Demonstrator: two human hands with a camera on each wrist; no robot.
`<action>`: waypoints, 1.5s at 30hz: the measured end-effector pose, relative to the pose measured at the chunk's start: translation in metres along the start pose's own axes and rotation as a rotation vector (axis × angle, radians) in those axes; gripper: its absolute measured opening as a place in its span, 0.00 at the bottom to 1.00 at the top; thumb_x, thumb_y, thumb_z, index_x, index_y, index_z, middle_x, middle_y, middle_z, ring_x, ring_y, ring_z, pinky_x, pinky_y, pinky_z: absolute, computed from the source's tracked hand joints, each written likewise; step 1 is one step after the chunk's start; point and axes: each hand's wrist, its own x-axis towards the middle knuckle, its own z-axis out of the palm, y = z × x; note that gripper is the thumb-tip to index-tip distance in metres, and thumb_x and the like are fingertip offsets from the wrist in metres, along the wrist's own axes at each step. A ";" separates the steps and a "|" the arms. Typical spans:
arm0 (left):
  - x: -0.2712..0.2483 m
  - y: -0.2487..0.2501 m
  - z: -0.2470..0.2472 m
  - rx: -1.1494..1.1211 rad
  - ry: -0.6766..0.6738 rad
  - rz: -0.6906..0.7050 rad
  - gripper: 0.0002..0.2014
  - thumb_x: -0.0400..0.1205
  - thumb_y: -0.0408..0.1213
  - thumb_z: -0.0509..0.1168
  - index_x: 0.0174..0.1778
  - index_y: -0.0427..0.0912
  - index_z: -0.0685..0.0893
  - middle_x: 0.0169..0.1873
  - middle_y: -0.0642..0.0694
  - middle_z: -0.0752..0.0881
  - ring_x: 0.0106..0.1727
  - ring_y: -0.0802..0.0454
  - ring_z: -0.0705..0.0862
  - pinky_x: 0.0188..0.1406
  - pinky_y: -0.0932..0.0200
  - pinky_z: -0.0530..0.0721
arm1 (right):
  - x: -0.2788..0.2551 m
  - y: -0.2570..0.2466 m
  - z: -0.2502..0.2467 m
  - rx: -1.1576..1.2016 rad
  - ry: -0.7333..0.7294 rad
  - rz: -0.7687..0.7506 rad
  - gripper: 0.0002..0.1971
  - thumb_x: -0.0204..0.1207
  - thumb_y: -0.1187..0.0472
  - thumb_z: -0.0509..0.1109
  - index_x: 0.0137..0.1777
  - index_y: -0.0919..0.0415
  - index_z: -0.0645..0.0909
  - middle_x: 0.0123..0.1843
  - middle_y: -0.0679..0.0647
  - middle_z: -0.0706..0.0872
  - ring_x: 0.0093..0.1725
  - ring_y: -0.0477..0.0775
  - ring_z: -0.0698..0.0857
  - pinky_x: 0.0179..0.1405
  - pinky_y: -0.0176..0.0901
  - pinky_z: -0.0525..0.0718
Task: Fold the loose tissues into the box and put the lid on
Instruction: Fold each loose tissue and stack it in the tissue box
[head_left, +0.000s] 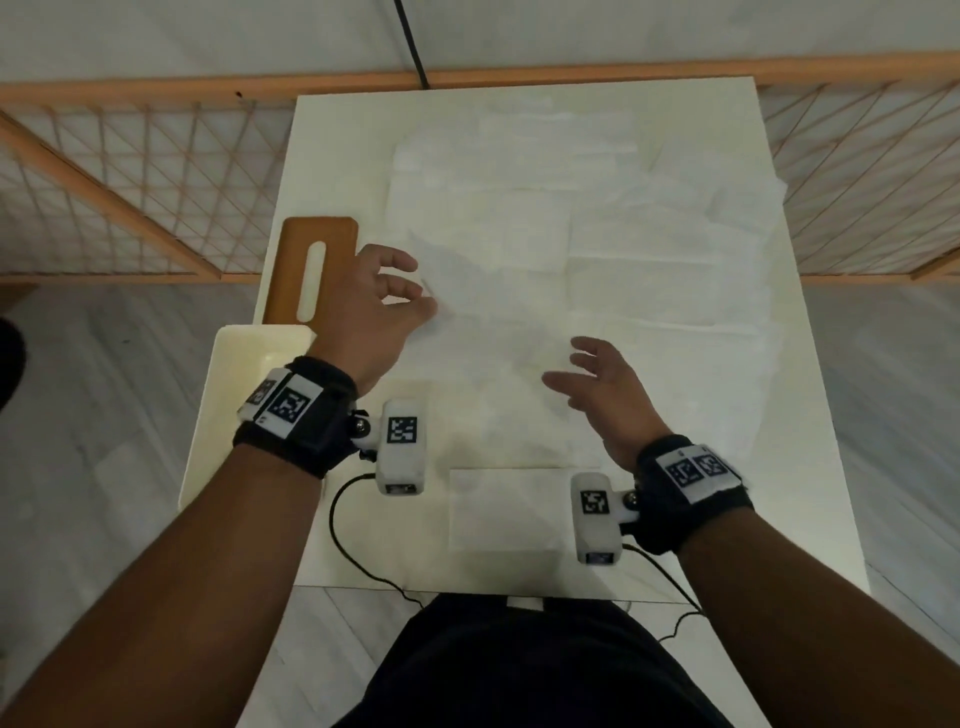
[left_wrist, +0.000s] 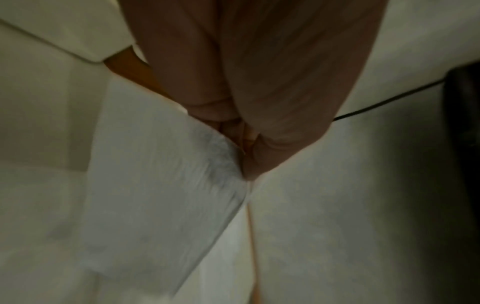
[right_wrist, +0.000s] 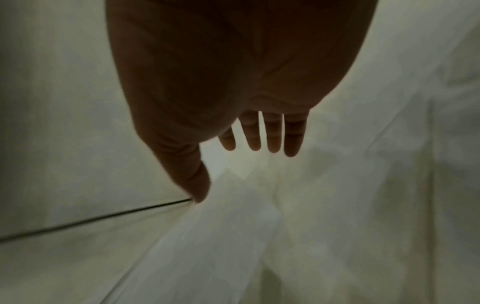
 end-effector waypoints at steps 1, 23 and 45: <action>-0.006 0.004 -0.004 -0.062 -0.026 0.004 0.16 0.75 0.40 0.77 0.53 0.60 0.80 0.44 0.52 0.88 0.54 0.50 0.86 0.52 0.55 0.78 | 0.001 -0.006 0.005 0.104 -0.045 0.023 0.43 0.61 0.48 0.83 0.78 0.45 0.70 0.73 0.50 0.78 0.69 0.50 0.81 0.70 0.51 0.79; -0.078 -0.020 -0.003 -0.068 0.015 -0.077 0.11 0.74 0.34 0.80 0.50 0.51 0.91 0.53 0.52 0.88 0.52 0.62 0.88 0.60 0.56 0.86 | -0.049 -0.035 -0.027 -0.241 -0.007 -0.326 0.12 0.69 0.65 0.84 0.51 0.55 0.92 0.73 0.39 0.80 0.38 0.41 0.83 0.41 0.28 0.82; -0.105 -0.098 0.039 0.358 -0.273 -0.202 0.04 0.79 0.41 0.73 0.40 0.48 0.86 0.36 0.48 0.89 0.36 0.51 0.87 0.40 0.57 0.85 | -0.052 0.053 -0.046 -0.559 0.029 -0.083 0.07 0.71 0.65 0.80 0.44 0.54 0.87 0.38 0.53 0.87 0.37 0.53 0.85 0.42 0.47 0.85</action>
